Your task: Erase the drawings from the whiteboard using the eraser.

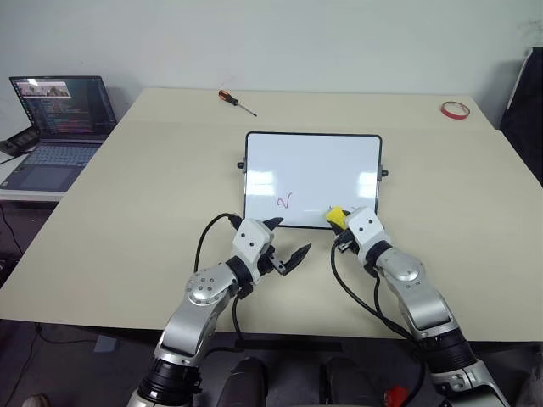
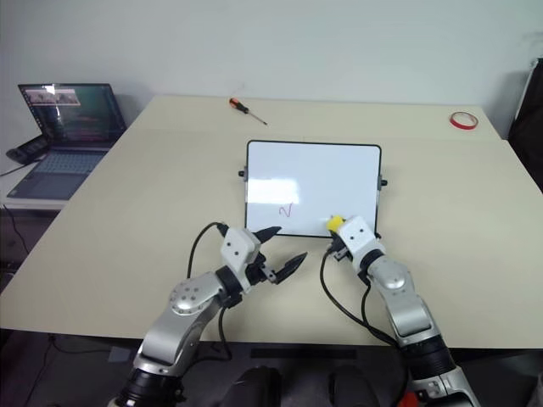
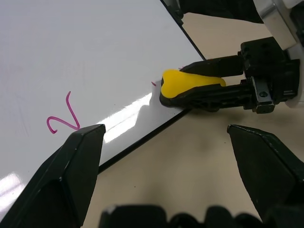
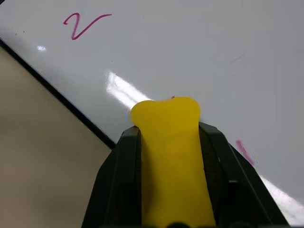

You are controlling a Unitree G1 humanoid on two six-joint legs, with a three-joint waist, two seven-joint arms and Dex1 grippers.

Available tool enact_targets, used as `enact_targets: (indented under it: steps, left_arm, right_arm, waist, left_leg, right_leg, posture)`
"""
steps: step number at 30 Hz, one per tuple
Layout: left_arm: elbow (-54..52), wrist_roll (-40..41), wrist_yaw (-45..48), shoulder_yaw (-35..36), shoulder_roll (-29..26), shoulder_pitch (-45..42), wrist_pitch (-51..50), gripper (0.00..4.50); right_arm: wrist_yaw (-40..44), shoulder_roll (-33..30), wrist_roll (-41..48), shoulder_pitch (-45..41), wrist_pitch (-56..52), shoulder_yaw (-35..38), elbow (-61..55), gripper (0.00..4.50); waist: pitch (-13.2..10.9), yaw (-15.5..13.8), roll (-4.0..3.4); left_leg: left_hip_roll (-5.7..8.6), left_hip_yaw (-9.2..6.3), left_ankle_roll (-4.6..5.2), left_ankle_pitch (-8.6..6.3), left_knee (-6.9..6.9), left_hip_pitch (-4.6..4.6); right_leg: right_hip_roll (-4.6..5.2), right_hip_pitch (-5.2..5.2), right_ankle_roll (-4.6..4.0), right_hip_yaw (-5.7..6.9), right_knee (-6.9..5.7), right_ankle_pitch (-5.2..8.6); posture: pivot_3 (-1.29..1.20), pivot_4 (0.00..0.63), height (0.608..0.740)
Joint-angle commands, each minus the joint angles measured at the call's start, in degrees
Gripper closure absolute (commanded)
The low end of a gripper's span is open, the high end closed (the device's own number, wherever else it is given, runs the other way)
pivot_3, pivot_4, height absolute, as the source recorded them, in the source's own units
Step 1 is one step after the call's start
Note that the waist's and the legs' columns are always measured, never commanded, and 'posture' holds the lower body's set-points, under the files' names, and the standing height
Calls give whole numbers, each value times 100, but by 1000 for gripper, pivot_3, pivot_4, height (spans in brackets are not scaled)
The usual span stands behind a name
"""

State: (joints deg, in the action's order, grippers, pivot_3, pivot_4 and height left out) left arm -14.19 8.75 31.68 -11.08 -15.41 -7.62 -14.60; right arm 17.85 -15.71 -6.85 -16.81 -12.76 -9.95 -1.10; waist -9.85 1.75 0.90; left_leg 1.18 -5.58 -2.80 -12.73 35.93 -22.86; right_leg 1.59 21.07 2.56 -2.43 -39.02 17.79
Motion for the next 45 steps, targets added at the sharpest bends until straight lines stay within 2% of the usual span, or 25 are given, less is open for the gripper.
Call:
enact_targets:
  steps: [1,9,16,33,35,37,45]
  left_arm:
    - [-196,16,-7,-87,65,-96,68,0]
    - [-190,21,-8,-81,58,-101,80,0]
    - [-273,22,-50,-76,48,-15,61,0]
    - [-275,41,-78,-93,27,-15,65,0]
    - [-294,70,-30,-112,0,58,67,0]
    - [-301,83,-11,-125,-7,83,67,0]
    - [-240,85,32,-121,5,14,88,0]
  right_arm:
    - [-302,191,-38,-317,195,142,205,3244]
    - [-418,672,-168,-805,401,-171,592,3244]
    - [-297,366,-357,-639,126,-260,535,3244]
    - [-275,375,-381,-632,108,-249,517,3244]
    - [101,-558,-390,203,-44,322,17,3244]
    - [238,-1010,-339,600,-169,565,-268,3244]
    - [225,-956,-274,706,-382,545,-550,3244]
  waist:
    - [0,4,0]
    - [-1,11,-1]
    - [-1,5,-1]
    - [-1,5,-1]
    - [-1,-65,-2]
    - [0,-184,-1]
    - [-1,-50,11]
  left_leg:
    - [0,0,0,0,0,0]
    - [-2,2,0,0,-7,-6]
    - [0,1,0,-1,-7,-7]
    - [1,-1,0,-1,-6,-6]
    - [1,-3,0,-1,-6,-9]
    - [24,-25,1,-1,-5,-13]
    - [6,-13,5,-2,-1,51]
  right_leg:
    - [0,1,0,0,0,0]
    - [-2,10,-1,-2,0,0]
    - [1,9,-1,-1,3,0]
    - [1,7,-1,2,1,0]
    - [2,7,-1,3,2,0]
    - [26,-3,10,11,14,11]
    - [36,-65,26,9,13,29]
  posture:
    - [0,150,740]
    - [0,150,740]
    - [0,150,740]
    - [0,150,740]
    - [0,150,740]
    - [0,150,740]
    - [0,150,740]
